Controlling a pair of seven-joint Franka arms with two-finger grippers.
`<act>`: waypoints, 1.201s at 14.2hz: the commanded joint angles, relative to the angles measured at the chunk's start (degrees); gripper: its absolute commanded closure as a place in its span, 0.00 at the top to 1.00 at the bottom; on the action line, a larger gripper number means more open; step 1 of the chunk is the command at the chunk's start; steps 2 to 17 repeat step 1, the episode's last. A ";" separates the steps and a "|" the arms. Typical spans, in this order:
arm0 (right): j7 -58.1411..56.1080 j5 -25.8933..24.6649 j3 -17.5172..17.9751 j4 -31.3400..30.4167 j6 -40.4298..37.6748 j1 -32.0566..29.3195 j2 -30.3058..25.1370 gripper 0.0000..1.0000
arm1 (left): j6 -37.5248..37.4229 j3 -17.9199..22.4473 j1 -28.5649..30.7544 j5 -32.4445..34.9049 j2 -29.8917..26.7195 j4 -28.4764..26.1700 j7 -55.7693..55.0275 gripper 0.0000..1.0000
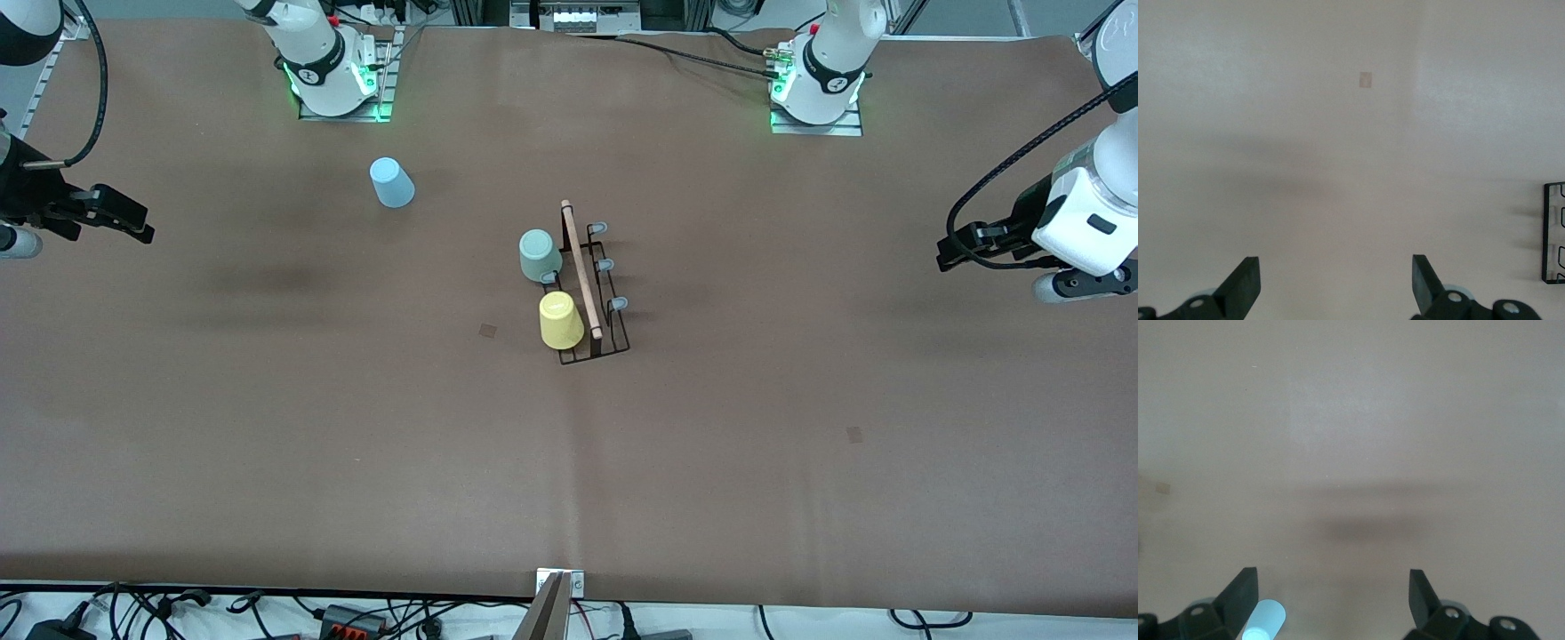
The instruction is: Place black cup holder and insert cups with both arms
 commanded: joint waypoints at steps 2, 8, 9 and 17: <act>-0.68 -0.48 0.82 -0.90 -0.57 -0.84 -1.91 1.00 | -0.42 -0.10 0.44 -1.38 -1.29 -0.82 0.06 1.00; -0.68 -0.48 0.82 -0.90 -0.57 -0.84 -1.91 1.00 | -0.42 -0.10 0.44 -1.38 -1.29 -0.82 0.06 1.00; -0.68 -0.48 0.82 -0.90 -0.57 -0.84 -1.91 1.00 | -0.42 -0.10 0.44 -1.38 -1.29 -0.82 0.06 1.00; -0.68 -0.48 0.82 -0.90 -0.57 -0.84 -1.91 1.00 | -0.42 -0.10 0.44 -1.38 -1.29 -0.82 0.06 1.00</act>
